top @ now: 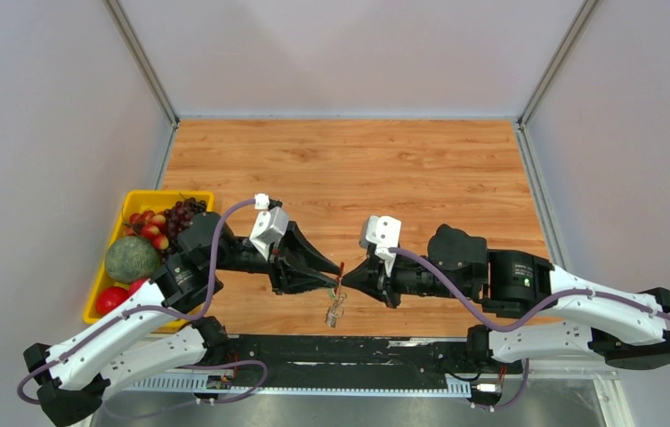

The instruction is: Put the keys on the keyring

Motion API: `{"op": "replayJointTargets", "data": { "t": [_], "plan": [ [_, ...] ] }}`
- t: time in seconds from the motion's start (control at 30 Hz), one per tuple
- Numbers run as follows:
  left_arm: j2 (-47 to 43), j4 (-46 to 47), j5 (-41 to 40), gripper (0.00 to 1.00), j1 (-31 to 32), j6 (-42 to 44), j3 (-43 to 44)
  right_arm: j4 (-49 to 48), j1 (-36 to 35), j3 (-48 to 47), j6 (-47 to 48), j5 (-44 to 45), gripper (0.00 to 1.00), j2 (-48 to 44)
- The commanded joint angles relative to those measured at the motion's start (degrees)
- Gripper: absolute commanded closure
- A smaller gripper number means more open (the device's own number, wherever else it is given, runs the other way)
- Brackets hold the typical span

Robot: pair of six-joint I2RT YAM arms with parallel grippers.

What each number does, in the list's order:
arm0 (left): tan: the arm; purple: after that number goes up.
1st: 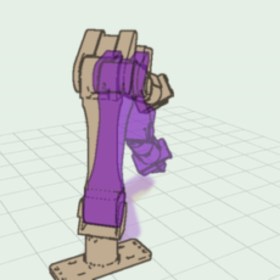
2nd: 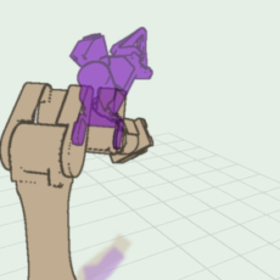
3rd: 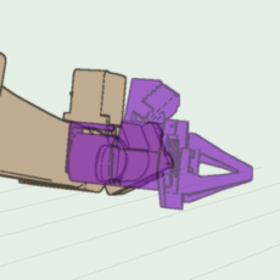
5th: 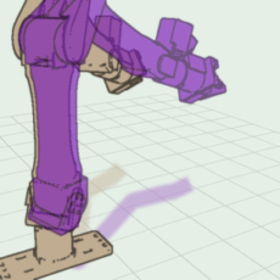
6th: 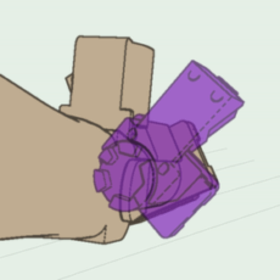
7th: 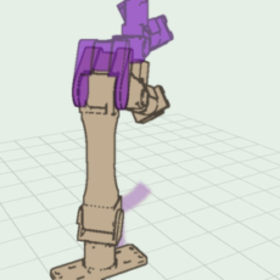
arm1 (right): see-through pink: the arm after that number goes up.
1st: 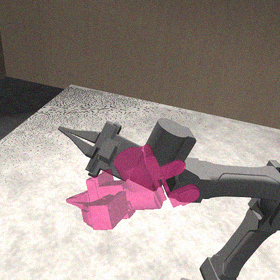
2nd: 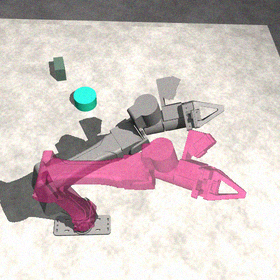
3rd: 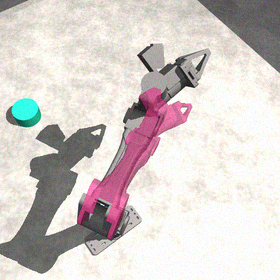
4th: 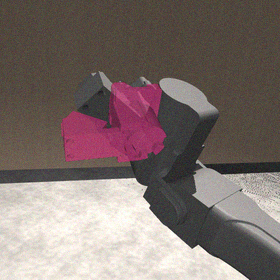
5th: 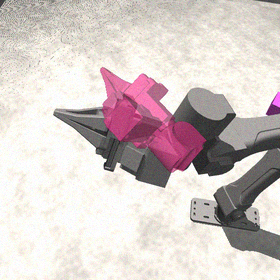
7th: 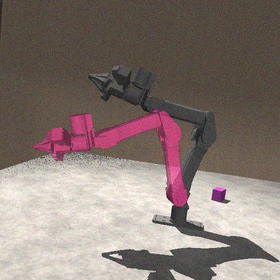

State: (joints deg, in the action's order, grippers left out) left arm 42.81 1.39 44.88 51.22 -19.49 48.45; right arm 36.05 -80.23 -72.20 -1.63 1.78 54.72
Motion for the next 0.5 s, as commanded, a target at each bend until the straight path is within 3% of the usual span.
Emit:
{"op": "replayJointTargets", "data": {
  "t": [0.0,0.3,0.47],
  "plan": [
    [-0.3,1.4,2.0,0.63,-0.2,1.2,1.6,-3.4,-0.4,-3.4,-0.9,-0.8,1.0,-0.2],
    [-0.6,1.0,1.3,0.77,-0.2,1.4,0.7,-3.8,-0.5,-3.9,-0.9,-0.8,1.0,-0.1],
    [-0.5,1.0,0.9,0.79,-0.2,1.4,0.4,-4.5,-0.4,-3.9,-0.8,-2.7,1.0,-0.2]
  ]
}}
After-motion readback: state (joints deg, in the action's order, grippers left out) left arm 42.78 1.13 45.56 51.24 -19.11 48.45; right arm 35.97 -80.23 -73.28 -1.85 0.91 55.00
